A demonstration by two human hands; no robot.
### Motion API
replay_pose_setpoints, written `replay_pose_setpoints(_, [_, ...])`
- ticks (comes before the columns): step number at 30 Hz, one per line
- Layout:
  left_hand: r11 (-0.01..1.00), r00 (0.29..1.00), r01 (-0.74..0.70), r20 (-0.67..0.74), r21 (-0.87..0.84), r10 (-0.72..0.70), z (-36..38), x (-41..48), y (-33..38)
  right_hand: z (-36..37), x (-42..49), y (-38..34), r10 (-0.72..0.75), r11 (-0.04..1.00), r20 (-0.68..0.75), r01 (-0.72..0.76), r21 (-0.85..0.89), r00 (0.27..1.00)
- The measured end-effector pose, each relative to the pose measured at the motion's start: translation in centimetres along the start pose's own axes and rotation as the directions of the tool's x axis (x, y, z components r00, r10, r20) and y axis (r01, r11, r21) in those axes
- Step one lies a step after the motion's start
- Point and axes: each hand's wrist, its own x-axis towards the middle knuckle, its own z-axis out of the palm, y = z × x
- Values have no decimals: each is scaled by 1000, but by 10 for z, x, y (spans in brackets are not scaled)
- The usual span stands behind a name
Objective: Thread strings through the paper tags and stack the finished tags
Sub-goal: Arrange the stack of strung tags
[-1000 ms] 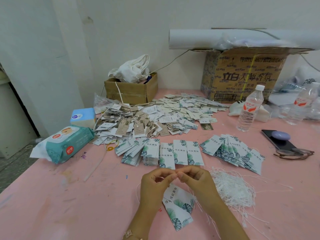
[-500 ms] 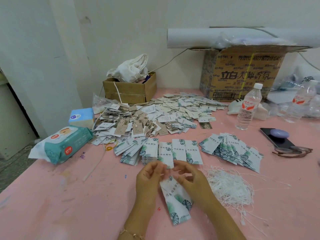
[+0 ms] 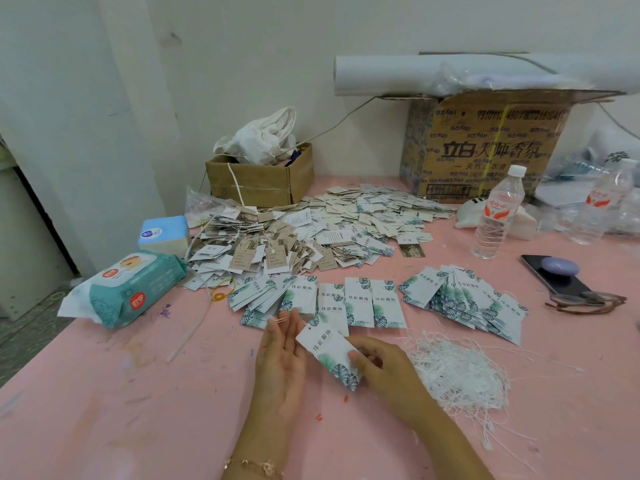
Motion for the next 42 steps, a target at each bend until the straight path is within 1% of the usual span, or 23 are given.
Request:
replay_pose_setpoints(3, [997,1000,-4,-21,-79,2,-4,4,2,-2,1,3,49,999,-47,-48,13,998])
replay_pose_setpoints(5, [998,999,2,-32,-61,-4,-7,6,3,-4,1,1,51,998,-81,-48,47,995])
replay_pose_setpoints(9, [1000,995,1,-97,25,1,-9,6,4,-15,4,-3,50,980,-184,-13,199,982])
replay_pose_setpoints(12, [983,990,3,-140,182,22,-8,3,-1,-22,5,0,96,942,-202,-24,334,975])
replay_pose_setpoints(15, [942,990,-3,-133,337,51,-3,-1,-9,-23,6,1,124,903,-200,-28,428,972])
replay_pose_setpoints(18, [930,991,48,-136,365,2,1,-4,-13,-26,7,2,160,859,-230,-21,512,960])
replay_pose_setpoints(20, [928,988,85,-153,364,-30,2,-4,-14,-28,9,2,197,843,-285,-13,538,938])
replay_pose_setpoints(25, [901,992,92,-116,424,-46,2,-5,-16,-44,12,7,313,747,-438,67,661,843])
replay_pose_setpoints(27, [892,994,85,-94,444,-48,1,-5,-17,-55,13,8,351,722,-494,106,683,795])
replay_pose_setpoints(31, [880,996,75,-78,469,-44,-1,-5,-18,-80,23,13,452,713,-617,155,684,644])
replay_pose_setpoints(33, [878,996,72,-74,473,-42,-2,-5,-17,-94,33,17,496,735,-658,130,666,566])
replay_pose_setpoints(35, [876,997,68,-67,477,-41,-2,-5,-17,-108,44,20,514,763,-681,85,640,521])
replay_pose_setpoints(42, [875,998,62,-55,480,-40,0,-6,-17,-130,70,31,534,812,-716,-37,582,450])
